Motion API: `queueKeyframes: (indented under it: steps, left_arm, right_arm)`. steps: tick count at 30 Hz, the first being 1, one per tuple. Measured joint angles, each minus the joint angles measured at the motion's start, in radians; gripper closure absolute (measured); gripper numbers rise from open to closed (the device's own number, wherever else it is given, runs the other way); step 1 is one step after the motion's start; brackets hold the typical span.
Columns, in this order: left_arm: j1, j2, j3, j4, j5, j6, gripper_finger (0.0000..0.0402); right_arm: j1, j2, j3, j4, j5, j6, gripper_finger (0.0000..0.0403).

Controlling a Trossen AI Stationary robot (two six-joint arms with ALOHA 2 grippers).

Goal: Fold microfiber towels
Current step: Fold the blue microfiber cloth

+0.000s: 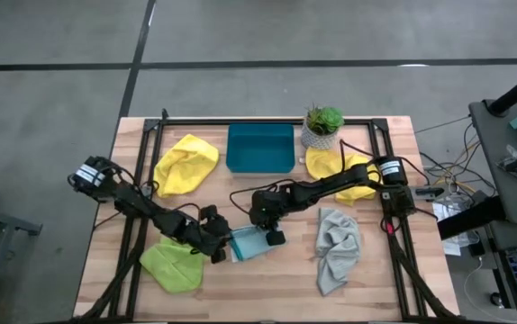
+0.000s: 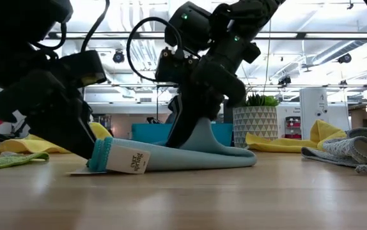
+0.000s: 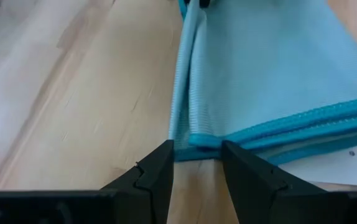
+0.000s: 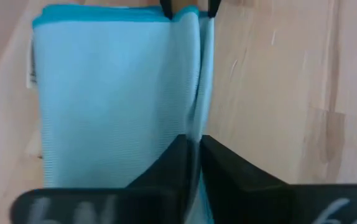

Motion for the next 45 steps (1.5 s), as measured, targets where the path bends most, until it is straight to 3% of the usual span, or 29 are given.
queueKeyframes:
  steps: [3, 9, 17, 25, 32, 37, 45]
  left_arm:
    - [0.0, -0.001, 0.0, -0.003, 0.007, 0.0, 0.0279]
    - [0.0, -0.001, 0.0, -0.006, 0.01, -0.012, 0.0279]
    - [0.0, -0.001, 0.0, -0.01, 0.01, -0.018, 0.0279]
    - [0.0, -0.001, -0.002, -0.01, 0.011, -0.018, 0.0279]
    - [0.0, -0.001, -0.002, -0.013, 0.012, -0.018, 0.0279]
    - [0.001, -0.007, -0.002, -0.017, 0.017, -0.018, 0.0279]
    - [0.001, -0.104, -0.005, -0.032, 0.05, -0.008, 0.0279]
  right_arm:
    - [-0.004, -0.013, 0.02, -0.033, 0.004, 0.0, 0.0332]
    - [-0.007, -0.068, 0.061, -0.195, 0.113, 0.002, 0.0282]
    - [-0.001, -0.15, 0.06, -0.341, 0.115, 0.131, 0.0257]
    - [0.027, -0.119, 0.005, -0.231, 0.14, 0.157, 0.0296]
    - [0.02, -0.07, -0.027, -0.22, 0.336, 0.131, 0.036]
    - [0.02, -0.074, -0.031, -0.224, 0.338, 0.119, 0.0391]
    - [0.035, -0.11, -0.025, -0.236, 0.34, 0.125, 0.0394]
